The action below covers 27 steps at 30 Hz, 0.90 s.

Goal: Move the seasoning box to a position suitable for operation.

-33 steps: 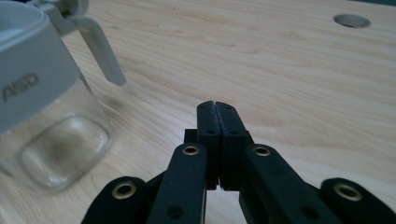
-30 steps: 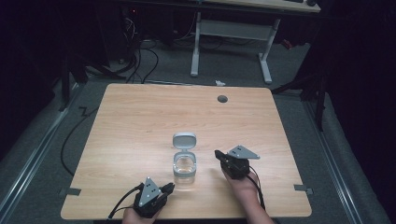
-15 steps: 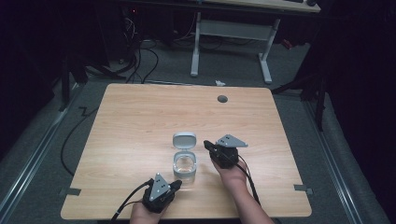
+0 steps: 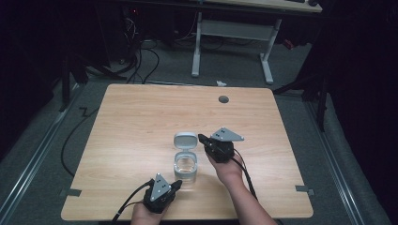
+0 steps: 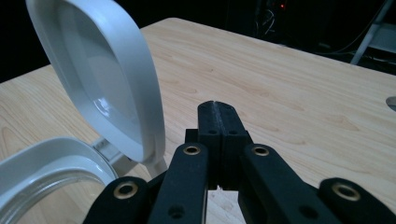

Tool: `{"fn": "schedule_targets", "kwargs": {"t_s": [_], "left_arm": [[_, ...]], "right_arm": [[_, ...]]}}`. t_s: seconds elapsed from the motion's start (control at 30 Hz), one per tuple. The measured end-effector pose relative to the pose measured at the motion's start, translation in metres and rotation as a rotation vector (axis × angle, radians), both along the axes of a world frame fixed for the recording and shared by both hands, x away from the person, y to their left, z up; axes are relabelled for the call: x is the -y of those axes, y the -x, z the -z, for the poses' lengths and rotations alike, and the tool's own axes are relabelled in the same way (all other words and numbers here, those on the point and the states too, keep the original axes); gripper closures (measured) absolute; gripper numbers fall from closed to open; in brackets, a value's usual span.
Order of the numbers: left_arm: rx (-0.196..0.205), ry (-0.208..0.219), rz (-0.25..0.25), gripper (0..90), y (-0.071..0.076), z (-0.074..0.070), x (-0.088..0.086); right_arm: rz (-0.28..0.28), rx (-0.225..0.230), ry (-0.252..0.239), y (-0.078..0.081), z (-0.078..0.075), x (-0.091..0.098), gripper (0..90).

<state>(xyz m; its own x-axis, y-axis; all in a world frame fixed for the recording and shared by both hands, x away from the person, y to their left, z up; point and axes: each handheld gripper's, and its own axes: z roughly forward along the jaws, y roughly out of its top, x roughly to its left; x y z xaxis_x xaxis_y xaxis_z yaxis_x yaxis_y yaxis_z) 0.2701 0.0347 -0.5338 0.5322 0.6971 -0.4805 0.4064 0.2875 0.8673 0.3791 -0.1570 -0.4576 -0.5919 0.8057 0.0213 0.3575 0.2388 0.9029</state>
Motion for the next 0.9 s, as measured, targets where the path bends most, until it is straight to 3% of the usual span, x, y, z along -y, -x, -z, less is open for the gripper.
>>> {"fn": "schedule_targets", "kwargs": {"t_s": [0.2,0.47,0.9], "left_arm": [[-0.003,0.0,0.002,90.0,0.0,0.0,0.0],[-0.003,0.002,0.003,90.0,0.0,0.0,0.0],[0.001,0.0,0.004,90.0,0.0,0.0,0.0]], "right_arm": [[-0.017,0.033,-0.028,0.001,-0.011,-0.003,90.0],[-0.044,0.049,-0.025,0.006,-0.019,-0.007,90.0],[-0.09,0.04,-0.016,0.034,-0.011,-0.008,90.0]]}}
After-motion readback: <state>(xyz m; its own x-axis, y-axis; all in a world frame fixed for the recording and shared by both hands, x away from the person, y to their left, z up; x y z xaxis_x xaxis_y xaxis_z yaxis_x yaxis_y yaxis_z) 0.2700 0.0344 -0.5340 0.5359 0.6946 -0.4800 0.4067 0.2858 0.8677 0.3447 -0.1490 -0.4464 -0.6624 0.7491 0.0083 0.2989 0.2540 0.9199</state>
